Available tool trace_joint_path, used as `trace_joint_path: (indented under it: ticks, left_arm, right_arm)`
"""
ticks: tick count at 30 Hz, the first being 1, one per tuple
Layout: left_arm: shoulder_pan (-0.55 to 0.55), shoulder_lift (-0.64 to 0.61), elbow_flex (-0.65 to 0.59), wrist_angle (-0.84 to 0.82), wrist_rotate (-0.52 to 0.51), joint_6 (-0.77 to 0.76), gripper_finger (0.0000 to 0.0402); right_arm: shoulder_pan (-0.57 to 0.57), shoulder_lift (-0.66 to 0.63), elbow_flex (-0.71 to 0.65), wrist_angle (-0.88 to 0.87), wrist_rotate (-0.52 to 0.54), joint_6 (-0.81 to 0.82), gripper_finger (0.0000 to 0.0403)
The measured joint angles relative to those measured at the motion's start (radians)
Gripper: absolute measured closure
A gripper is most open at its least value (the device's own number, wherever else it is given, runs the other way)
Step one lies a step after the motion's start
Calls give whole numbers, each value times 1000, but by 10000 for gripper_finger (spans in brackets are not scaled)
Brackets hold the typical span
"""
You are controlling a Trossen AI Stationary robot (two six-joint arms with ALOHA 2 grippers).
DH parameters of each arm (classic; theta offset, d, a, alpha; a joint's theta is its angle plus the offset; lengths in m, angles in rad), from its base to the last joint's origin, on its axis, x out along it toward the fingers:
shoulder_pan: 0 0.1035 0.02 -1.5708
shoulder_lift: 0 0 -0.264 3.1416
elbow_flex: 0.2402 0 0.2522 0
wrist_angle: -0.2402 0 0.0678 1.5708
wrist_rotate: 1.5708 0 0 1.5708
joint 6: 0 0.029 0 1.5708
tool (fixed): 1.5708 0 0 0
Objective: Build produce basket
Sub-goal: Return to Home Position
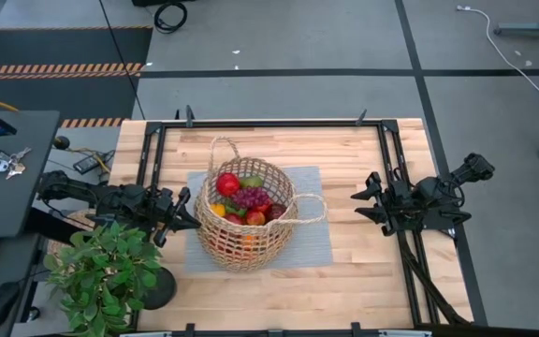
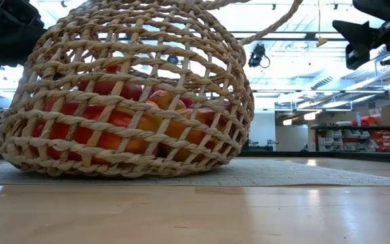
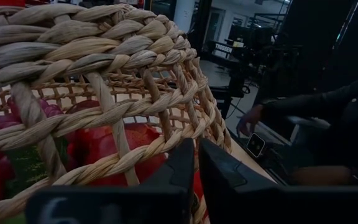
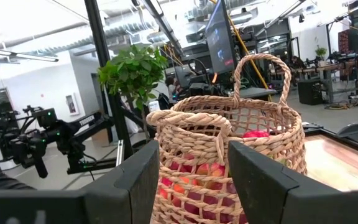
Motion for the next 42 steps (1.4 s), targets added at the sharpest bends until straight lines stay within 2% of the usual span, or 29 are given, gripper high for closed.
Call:
trace_joint_path:
  ticks: [42]
  left_arm:
    - [0,0,0,0,0,0,366]
  right_arm:
    - [0,0,0,0,0,0,206]
